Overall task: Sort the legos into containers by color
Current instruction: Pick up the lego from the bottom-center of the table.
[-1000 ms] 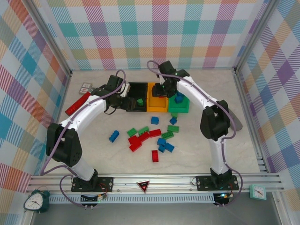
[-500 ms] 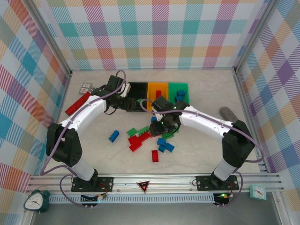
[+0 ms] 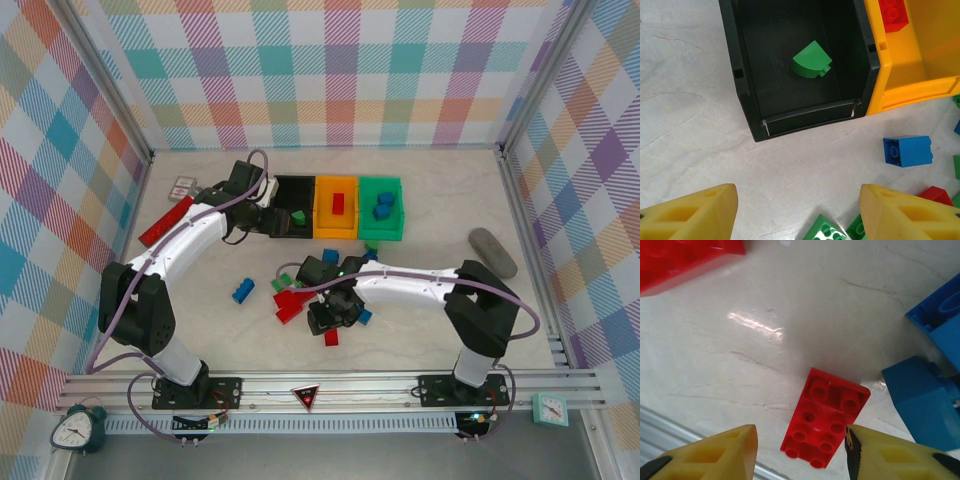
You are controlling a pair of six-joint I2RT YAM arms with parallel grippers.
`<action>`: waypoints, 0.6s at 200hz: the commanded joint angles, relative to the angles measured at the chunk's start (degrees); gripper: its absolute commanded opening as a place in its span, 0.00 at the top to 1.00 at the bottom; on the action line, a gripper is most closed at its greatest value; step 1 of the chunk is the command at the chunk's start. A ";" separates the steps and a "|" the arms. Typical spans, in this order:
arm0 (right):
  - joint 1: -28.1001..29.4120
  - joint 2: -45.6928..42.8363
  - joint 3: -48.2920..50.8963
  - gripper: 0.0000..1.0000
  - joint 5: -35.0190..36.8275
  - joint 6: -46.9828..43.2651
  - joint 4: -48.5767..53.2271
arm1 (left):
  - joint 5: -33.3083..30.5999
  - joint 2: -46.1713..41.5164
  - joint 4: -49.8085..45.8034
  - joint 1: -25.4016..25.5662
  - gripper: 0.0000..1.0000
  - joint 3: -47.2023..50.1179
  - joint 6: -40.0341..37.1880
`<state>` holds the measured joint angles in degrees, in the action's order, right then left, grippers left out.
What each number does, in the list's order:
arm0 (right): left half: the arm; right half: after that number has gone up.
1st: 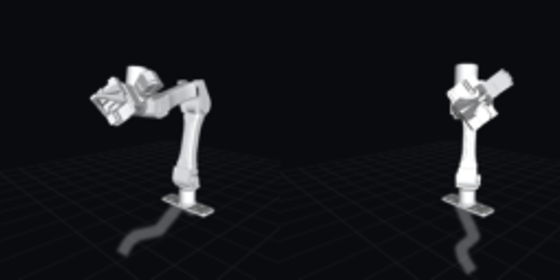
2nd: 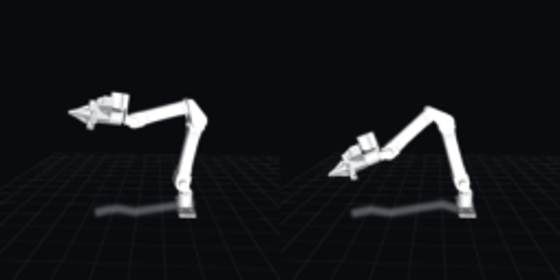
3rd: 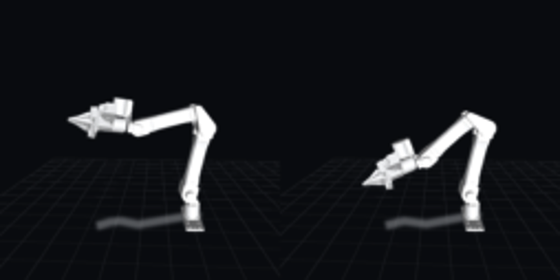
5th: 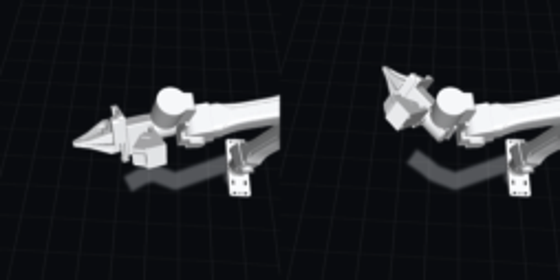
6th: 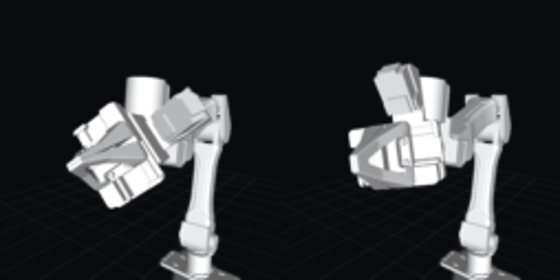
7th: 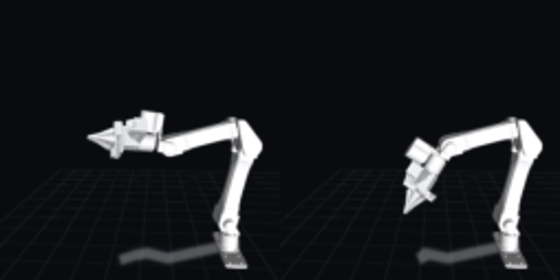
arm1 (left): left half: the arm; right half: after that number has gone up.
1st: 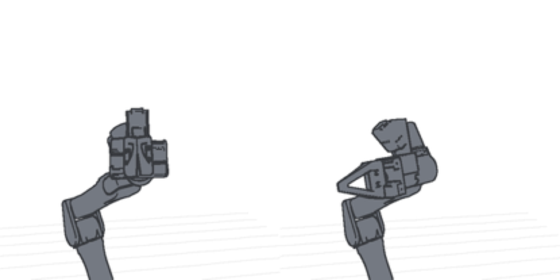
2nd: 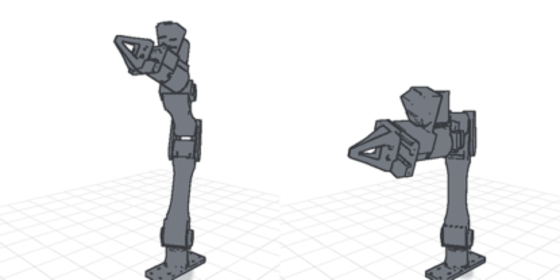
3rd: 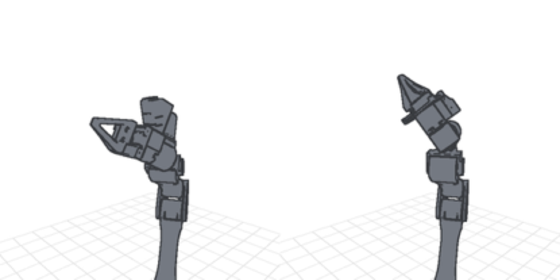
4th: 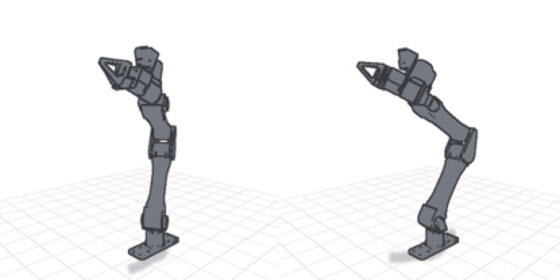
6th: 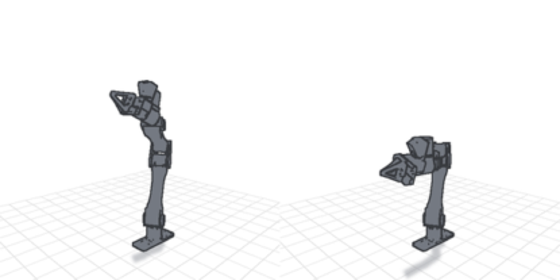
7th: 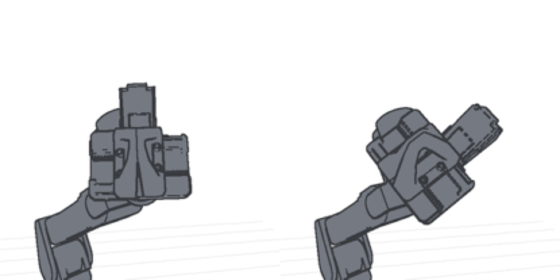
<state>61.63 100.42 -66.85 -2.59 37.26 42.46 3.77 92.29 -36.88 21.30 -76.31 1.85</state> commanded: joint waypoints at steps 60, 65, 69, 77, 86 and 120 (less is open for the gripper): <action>2.34 2.26 -1.79 0.49 4.12 3.77 4.45 | -0.07 -0.55 0.27 0.50 0.35 -0.16 -0.79; 2.53 2.36 -1.71 0.49 4.24 3.92 4.56 | -0.04 -0.54 0.23 0.50 0.35 -0.20 -0.78; 2.64 2.40 -1.62 0.49 4.33 3.98 4.56 | -0.12 -0.54 0.15 0.50 0.35 -0.25 -0.79; 2.71 2.76 -1.49 0.49 4.03 4.12 4.48 | -0.21 -0.69 0.15 0.50 0.35 -0.25 -0.81; 2.82 3.35 -1.36 0.49 3.93 4.15 4.24 | -0.25 -0.78 0.23 0.50 0.35 -0.17 -0.86; 2.99 6.78 -3.74 0.49 2.72 3.25 3.25 | 0.21 -1.14 0.30 0.50 0.35 -0.15 -0.70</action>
<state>64.20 103.66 -68.16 1.08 40.14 45.58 3.77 92.29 -36.91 21.30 -76.29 1.83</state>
